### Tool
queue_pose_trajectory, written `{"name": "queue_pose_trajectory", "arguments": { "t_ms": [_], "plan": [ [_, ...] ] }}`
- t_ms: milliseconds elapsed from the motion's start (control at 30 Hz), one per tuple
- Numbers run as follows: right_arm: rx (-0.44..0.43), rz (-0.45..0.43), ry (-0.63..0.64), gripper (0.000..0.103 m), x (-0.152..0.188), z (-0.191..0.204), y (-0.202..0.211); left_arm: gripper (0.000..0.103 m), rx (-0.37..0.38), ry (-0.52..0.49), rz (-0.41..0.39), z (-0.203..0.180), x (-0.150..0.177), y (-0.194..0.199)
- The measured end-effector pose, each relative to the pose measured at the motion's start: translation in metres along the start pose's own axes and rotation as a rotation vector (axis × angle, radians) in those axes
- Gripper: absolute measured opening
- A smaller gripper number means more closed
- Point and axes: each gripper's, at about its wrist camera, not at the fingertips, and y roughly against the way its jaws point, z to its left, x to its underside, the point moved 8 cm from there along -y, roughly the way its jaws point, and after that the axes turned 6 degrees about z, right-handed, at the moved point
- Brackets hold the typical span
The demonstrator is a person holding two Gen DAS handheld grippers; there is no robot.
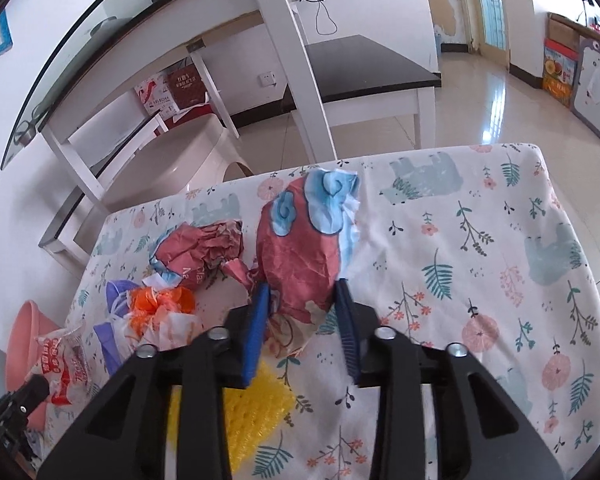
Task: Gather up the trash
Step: 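Grasp the clear snack wrapper with the left tool while the right tool grasps the red paper wrapper, then carry both wrappers over the pink basin and open both tools to drop them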
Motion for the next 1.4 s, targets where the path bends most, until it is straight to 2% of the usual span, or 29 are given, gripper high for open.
{"name": "queue_pose_trajectory", "arguments": {
  "t_ms": [100,400,767,1033,1400],
  "plan": [
    [-0.004,-0.021,0.003,0.025,0.003,0.000,0.011,0.004,0.000,0.000,-0.009,-0.003,0.001,0.007],
    [-0.046,-0.111,0.060,0.025,0.022,0.020,0.079,0.004,-0.008,-0.005,-0.054,-0.010,0.003,0.033],
    [-0.140,-0.100,0.196,0.025,0.063,0.085,0.116,0.005,-0.069,-0.013,-0.127,-0.005,0.017,0.084],
    [-0.224,-0.088,0.325,0.025,0.082,0.157,0.122,0.005,-0.166,0.045,-0.186,0.033,0.029,0.126],
    [-0.323,-0.055,0.467,0.025,0.088,0.255,0.110,0.005,-0.366,0.178,-0.254,0.117,0.035,0.162]
  ]
}}
